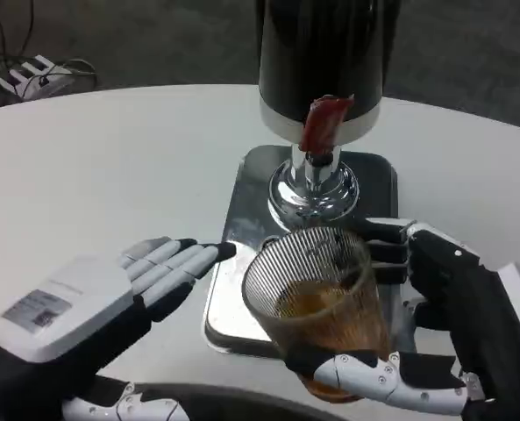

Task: Grasp the cup under the faucet to collect the drink, then remove the cup.

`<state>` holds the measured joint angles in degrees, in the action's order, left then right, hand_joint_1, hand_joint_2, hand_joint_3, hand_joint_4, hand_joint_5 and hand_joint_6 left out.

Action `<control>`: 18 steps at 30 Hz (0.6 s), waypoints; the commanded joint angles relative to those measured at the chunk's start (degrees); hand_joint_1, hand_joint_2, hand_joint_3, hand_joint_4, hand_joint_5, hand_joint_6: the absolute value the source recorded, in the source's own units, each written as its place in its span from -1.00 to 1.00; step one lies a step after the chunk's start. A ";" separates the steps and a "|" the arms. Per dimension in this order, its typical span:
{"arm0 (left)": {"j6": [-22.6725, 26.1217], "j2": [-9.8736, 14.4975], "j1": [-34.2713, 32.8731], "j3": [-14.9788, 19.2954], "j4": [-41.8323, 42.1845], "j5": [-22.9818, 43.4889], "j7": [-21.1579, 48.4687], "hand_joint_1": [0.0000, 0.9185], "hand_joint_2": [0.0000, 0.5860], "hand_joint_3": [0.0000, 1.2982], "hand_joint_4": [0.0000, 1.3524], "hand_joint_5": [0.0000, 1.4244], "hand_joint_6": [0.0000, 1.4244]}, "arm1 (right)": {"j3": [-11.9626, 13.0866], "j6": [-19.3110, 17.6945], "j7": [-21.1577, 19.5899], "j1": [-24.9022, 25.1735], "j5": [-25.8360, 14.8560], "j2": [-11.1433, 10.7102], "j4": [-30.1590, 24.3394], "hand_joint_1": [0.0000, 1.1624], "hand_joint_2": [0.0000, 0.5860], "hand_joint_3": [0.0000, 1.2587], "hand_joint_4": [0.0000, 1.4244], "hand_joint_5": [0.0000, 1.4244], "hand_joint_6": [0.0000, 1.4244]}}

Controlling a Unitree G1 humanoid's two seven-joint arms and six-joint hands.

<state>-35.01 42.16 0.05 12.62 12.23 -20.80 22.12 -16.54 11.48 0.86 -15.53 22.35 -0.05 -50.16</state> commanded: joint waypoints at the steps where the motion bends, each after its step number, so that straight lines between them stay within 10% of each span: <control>1: 0.16 0.48 1.35 0.50 1.06 -0.17 -0.72 -1.00 -0.69 -1.00 -1.00 -1.00 -1.00 | -0.88 -1.10 -0.25 -0.56 -0.43 0.46 -2.56 0.65 -0.68 0.41 0.45 0.63 0.86; 18: 0.91 0.47 2.46 0.62 2.86 0.51 -0.38 -1.00 -0.68 -1.00 -1.00 -1.00 -1.00 | -1.12 -1.29 -0.36 -1.43 -0.15 0.39 -3.65 0.65 -0.68 0.41 0.45 0.65 0.86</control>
<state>-34.31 42.15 1.79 12.90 14.27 -20.68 22.12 -17.14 11.48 0.85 -17.17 22.36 -0.07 -51.73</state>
